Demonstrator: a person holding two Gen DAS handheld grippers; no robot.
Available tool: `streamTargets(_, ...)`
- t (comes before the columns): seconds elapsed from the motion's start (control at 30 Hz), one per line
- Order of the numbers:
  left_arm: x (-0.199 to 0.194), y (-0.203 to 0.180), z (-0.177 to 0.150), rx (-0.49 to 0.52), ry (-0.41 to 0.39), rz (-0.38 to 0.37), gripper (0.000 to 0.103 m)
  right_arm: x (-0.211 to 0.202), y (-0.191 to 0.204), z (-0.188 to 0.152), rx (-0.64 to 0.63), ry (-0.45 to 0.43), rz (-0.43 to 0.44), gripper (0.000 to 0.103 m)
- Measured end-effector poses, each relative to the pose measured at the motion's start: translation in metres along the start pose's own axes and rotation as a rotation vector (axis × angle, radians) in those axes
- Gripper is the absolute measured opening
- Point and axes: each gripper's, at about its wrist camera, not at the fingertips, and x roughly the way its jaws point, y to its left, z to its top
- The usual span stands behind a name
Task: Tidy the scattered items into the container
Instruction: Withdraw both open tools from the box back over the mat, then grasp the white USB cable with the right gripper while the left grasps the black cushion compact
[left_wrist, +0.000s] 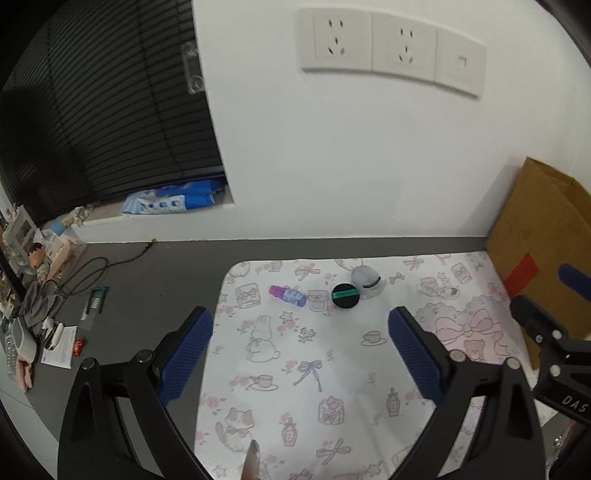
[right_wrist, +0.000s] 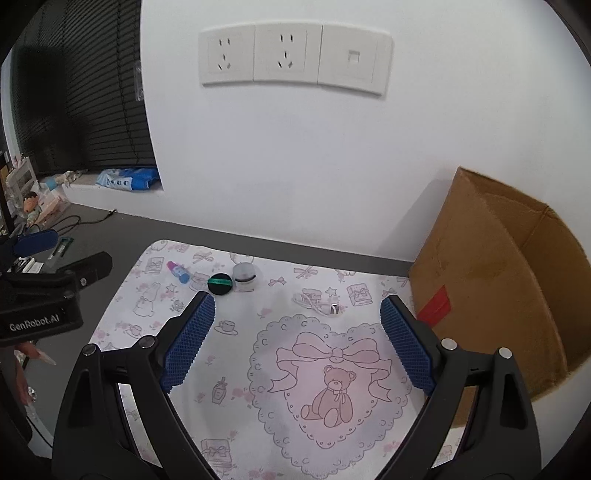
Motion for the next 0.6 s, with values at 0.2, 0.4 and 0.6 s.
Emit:
streamTargets(0.2, 0.057, -0.023, 0.002, 0.038, 0.046, -0.052, 0.096, 0.049, -0.019, -0.005, -0.001, 0.043, -0.009, 0.093)
streamTargets(0.4, 0.122, -0.038, -0.003, 0.053, 0.110, -0.086, 0.095, 0.103, -0.041, -0.018, 0.009, 0.084, 0.009, 0.093)
streamTargets(0.6, 0.170, -0.049, -0.013, 0.071, 0.161, -0.079, 0.096, 0.156, -0.052, -0.032, 0.018, 0.157, 0.008, 0.093)
